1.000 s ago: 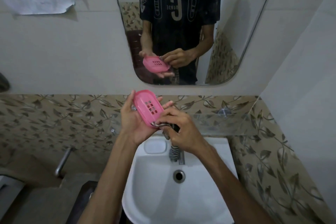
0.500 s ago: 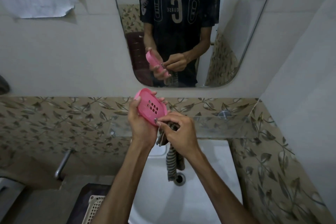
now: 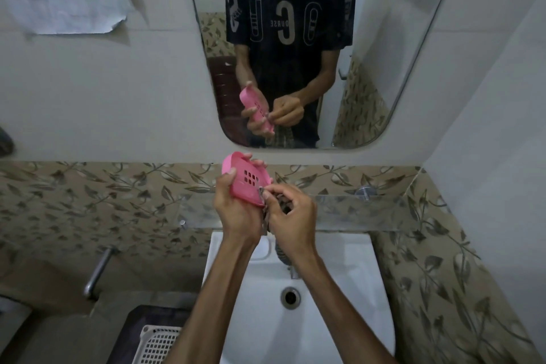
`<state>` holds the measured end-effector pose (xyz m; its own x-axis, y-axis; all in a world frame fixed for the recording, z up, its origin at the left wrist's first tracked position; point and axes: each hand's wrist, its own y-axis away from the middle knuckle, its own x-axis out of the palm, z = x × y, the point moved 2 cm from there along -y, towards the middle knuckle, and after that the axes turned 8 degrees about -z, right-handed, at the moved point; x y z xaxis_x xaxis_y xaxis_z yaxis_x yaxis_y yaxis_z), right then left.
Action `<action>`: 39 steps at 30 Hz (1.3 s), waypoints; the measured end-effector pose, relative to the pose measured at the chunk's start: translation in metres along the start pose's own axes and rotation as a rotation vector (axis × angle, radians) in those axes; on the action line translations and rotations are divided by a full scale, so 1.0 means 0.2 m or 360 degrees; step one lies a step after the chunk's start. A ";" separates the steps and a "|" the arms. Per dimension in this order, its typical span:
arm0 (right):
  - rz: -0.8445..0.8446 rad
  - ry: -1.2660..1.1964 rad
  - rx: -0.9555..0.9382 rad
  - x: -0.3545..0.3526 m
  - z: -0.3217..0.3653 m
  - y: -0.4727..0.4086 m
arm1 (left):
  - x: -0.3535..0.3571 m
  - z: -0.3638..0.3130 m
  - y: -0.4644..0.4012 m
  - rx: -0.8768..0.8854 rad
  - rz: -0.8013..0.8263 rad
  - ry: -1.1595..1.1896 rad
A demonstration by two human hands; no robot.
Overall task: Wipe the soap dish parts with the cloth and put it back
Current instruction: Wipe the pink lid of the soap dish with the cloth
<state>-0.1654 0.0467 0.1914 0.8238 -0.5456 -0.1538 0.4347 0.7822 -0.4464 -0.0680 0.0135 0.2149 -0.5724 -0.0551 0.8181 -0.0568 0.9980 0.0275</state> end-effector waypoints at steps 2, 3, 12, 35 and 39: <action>0.0038 -0.0044 -0.0092 0.01 0.04 0.02 | 0.01 0.00 -0.01 -0.0006 -0.0001 -0.0002; 0.0067 -0.0051 -0.0148 0.02 0.05 0.02 | 0.02 0.01 0.00 -0.0015 0.0013 0.0014; 0.0023 -0.0091 -0.0063 0.05 0.07 0.01 | -0.03 0.06 0.00 -0.0083 -0.0018 -0.0013; 0.0134 -0.0089 -0.0783 -0.13 0.08 -0.07 | 0.06 -0.15 -0.02 -0.0745 0.0101 0.0050; 0.0241 -0.0045 -0.0932 -0.16 0.09 -0.07 | 0.11 -0.20 -0.03 -0.0911 0.0134 -0.0237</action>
<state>-0.1921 0.0588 0.2191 0.8737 -0.4267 -0.2337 0.0460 0.5507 -0.8335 -0.0471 0.0075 0.2562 -0.6667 0.0624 0.7427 0.4199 0.8547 0.3051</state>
